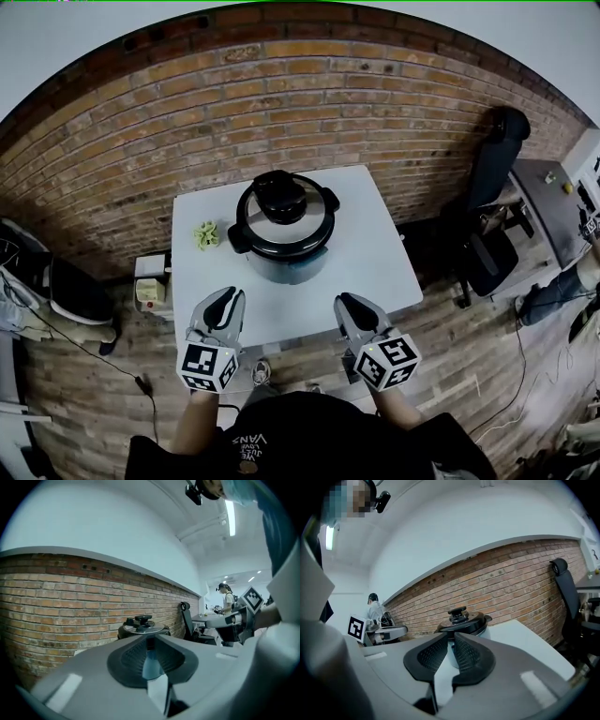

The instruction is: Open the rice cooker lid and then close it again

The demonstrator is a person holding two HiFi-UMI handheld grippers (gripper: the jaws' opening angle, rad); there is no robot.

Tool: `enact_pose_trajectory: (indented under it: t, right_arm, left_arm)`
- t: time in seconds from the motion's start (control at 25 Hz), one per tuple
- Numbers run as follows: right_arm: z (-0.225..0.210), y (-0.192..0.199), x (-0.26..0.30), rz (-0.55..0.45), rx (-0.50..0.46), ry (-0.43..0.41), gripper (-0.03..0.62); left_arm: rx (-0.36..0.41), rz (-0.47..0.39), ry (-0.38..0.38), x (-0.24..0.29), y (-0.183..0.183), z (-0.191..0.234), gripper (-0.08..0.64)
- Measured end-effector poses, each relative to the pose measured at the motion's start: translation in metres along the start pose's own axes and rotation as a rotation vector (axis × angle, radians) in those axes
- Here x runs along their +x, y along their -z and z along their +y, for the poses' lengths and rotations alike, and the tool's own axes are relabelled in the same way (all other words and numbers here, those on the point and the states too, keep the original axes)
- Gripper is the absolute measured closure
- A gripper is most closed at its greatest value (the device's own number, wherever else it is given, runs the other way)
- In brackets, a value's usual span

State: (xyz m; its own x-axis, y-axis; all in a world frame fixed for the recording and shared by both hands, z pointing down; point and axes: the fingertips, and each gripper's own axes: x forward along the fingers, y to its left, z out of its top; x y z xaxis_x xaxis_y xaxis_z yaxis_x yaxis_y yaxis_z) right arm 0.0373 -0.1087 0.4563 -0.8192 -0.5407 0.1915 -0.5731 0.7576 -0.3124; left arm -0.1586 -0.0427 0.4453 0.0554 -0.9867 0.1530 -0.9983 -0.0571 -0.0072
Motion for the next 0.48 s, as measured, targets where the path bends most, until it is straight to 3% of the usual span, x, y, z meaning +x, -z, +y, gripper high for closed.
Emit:
enact_pose_trajectory:
  t: [0.08, 0.48]
  right_arm:
    - [-0.002, 0.003, -0.004, 0.015, -0.005, -0.018, 0.565]
    - [-0.006, 0.027, -0.018, 0.092, -0.015, -0.073, 0.586]
  left_arm:
    - [0.015, 0.0, -0.017, -0.006, 0.003, -0.009, 0.554]
    - [-0.04, 0.062, -0.101, -0.034, 0.034, -0.039, 0.558]
